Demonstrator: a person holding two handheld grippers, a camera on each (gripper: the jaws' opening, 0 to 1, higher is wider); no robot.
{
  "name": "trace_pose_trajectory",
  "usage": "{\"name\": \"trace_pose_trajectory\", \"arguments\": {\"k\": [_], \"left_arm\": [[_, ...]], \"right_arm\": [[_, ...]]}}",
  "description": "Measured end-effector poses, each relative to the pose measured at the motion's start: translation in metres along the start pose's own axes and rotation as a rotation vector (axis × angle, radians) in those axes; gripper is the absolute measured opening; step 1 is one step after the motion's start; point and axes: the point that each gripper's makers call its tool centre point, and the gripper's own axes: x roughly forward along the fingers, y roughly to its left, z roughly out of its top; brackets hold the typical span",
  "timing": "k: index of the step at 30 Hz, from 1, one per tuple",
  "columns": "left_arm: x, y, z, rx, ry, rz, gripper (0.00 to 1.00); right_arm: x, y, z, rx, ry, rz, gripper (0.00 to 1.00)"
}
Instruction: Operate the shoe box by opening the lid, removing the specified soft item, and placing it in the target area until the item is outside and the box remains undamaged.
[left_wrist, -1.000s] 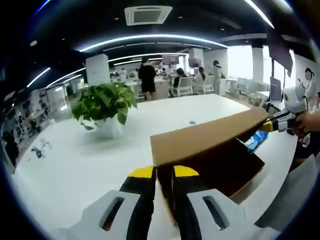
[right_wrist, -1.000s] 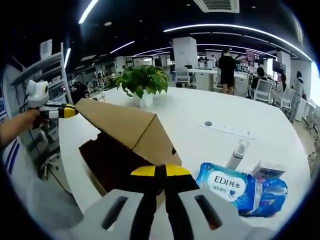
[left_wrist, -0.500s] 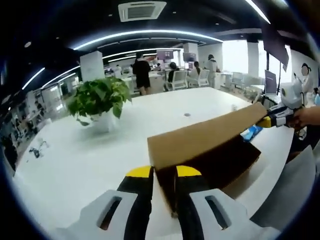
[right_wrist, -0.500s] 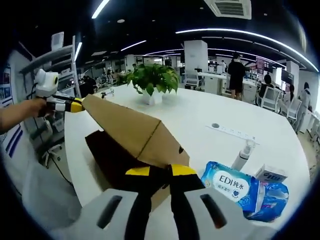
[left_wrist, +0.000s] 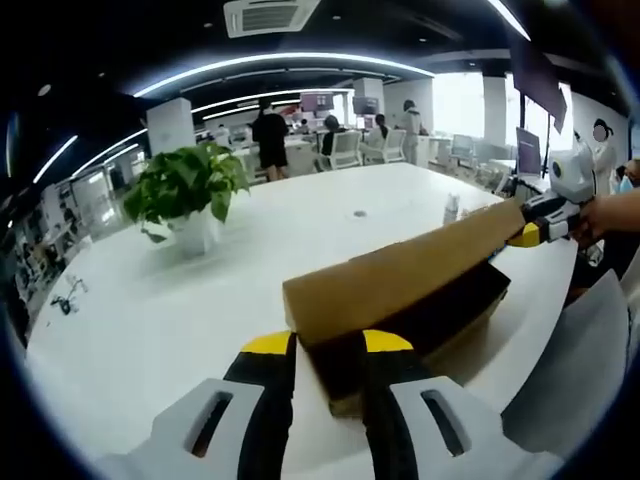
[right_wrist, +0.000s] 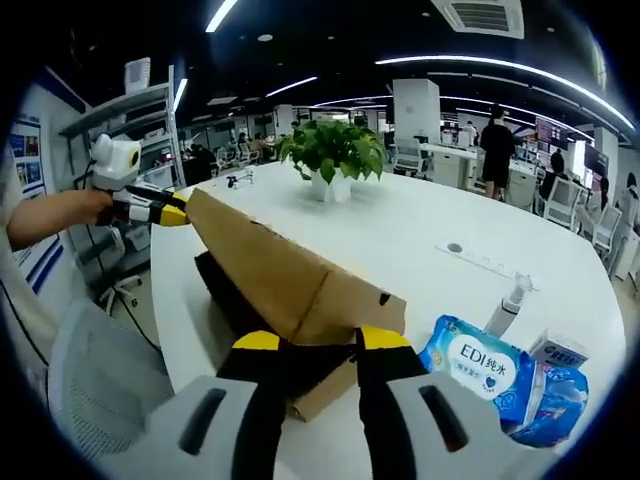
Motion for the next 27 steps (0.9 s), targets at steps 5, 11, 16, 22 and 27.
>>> {"name": "trace_pose_trajectory", "arguments": {"k": [5, 11, 16, 22, 27], "left_arm": [[0.001, -0.004, -0.011, 0.007, 0.021, -0.014, 0.27], [0.004, -0.007, -0.023, 0.010, 0.043, -0.027, 0.29], [0.006, -0.010, -0.032, 0.014, 0.066, -0.041, 0.30], [0.008, -0.014, -0.041, 0.011, 0.091, -0.054, 0.32], [0.010, -0.017, -0.048, 0.007, 0.114, -0.067, 0.33]], "right_arm": [[0.001, 0.006, -0.008, -0.011, 0.024, 0.024, 0.31], [0.002, 0.010, -0.017, -0.002, 0.046, 0.040, 0.33], [0.004, 0.013, -0.025, 0.001, 0.063, 0.053, 0.34], [0.005, 0.016, -0.032, 0.010, 0.078, 0.067, 0.36], [0.006, 0.019, -0.037, 0.017, 0.088, 0.077, 0.36]]}}
